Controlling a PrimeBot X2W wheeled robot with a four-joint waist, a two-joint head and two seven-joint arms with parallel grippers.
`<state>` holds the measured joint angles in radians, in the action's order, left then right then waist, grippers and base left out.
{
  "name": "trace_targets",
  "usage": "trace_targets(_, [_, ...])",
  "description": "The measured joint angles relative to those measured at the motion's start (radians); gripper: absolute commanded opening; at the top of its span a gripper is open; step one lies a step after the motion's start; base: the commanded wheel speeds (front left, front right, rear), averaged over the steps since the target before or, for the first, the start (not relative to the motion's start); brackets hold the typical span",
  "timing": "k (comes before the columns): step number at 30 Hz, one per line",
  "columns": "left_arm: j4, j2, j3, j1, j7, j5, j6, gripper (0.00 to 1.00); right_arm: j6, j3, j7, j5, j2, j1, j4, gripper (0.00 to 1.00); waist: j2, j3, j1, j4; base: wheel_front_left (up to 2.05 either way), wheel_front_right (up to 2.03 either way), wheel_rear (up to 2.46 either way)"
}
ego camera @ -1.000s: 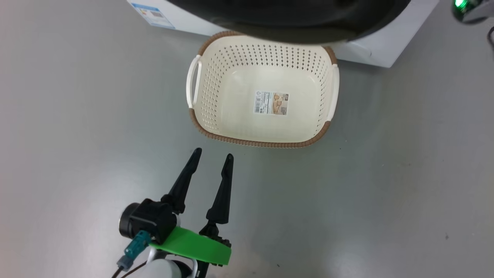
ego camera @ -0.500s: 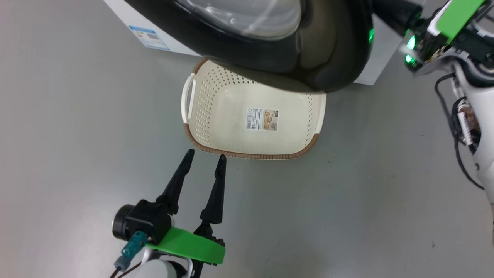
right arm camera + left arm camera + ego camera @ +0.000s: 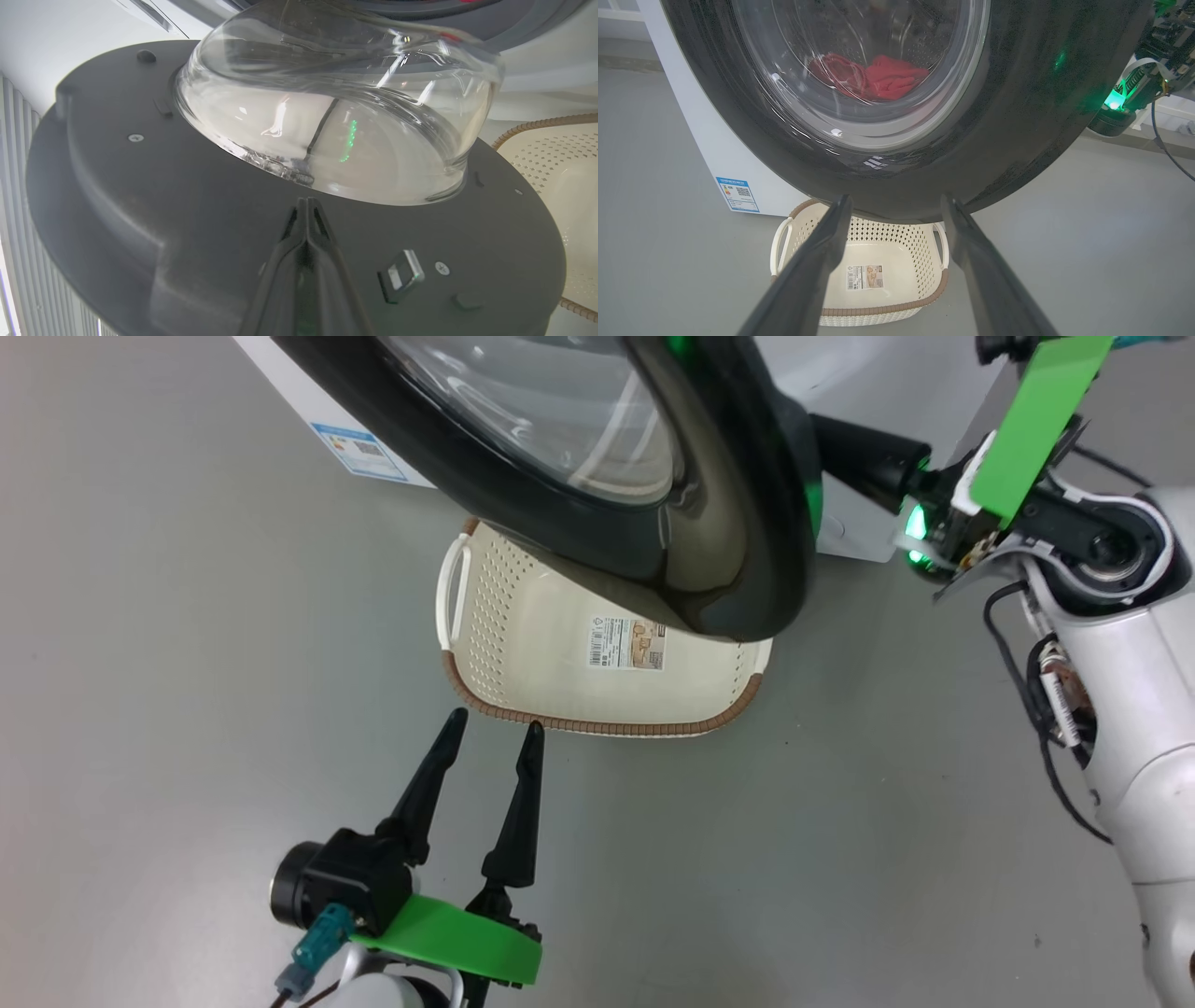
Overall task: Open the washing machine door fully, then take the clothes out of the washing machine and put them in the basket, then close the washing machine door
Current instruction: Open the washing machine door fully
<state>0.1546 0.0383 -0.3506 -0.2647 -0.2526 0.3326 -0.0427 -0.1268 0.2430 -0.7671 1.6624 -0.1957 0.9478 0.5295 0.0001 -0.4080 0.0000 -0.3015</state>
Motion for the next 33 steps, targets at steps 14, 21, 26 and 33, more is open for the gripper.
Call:
trace_targets(14, [0.005, 0.0, 0.021, 0.022, 0.0, -0.012, 0.017, 1.0, 0.0, -0.035, 0.065, -0.061, 0.006, -0.044, -0.009, 0.45, 0.0, 0.028, 0.0, 0.006, 0.0, 0.0, 0.0])
trace_targets(21, [0.023, 0.0, 0.054, 0.029, 0.0, -0.035, 0.037, 1.0, 0.0, -0.06, 0.112, -0.071, -0.001, -0.121, -0.002, 1.0, 0.0, 0.056, 0.0, 0.023, 0.0, 0.0, 0.0])
trace_targets(26, [0.035, 0.001, 0.086, 0.057, 0.0, -0.055, 0.052, 1.0, 0.0, -0.077, 0.14, -0.071, 0.002, -0.188, 0.001, 1.0, 0.0, 0.079, 0.0, 0.044, 0.0, 0.0, 0.0])
trace_targets(33, [0.045, 0.001, 0.128, 0.068, 0.0, -0.068, 0.062, 1.0, 0.0, -0.086, 0.179, -0.084, 0.003, -0.294, 0.001, 1.0, 0.0, 0.112, 0.0, 0.081, 0.0, 0.0, 0.0])
